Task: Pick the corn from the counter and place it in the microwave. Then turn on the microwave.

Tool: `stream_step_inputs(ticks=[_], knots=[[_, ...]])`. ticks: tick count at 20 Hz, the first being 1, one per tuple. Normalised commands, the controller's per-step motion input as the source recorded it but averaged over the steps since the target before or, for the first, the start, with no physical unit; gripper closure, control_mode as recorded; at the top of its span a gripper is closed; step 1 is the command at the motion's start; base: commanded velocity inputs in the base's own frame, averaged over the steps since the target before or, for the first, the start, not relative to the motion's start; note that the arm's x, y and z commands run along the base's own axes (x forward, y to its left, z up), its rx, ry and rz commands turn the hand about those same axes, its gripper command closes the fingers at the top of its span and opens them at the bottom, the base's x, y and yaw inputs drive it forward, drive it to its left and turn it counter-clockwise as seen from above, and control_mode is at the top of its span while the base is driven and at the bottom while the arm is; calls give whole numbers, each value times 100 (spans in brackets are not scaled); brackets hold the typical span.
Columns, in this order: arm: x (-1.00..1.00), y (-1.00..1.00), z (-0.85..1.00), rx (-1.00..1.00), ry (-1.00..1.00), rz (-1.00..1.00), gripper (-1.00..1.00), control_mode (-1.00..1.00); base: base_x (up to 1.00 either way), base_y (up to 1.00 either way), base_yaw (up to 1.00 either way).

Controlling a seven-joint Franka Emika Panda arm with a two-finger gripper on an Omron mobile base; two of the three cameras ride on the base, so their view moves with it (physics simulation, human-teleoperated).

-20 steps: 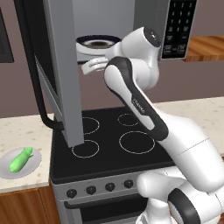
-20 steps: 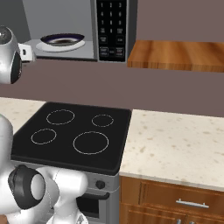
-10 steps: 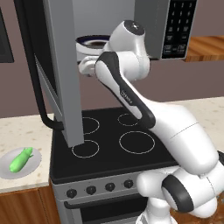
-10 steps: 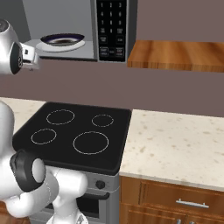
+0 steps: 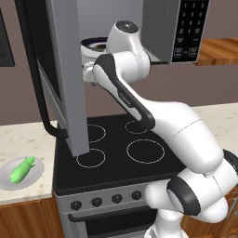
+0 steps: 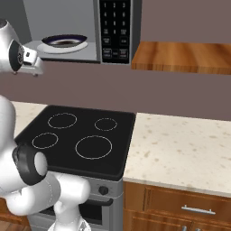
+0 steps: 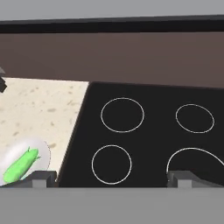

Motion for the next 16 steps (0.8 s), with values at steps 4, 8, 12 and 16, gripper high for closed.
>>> stream_step_inputs(ticks=[4,8,12,16], knots=[[13,-2,-25,-6,8,-2,-100,-100,0,0,0],[11,-3,-26,-6,10,0,-100,-100,0,0,0],[3,-6,-24,-6,9,0,-100,-100,0,0,0],[5,-9,-23,-5,10,0,-100,-100,0,0,0]])
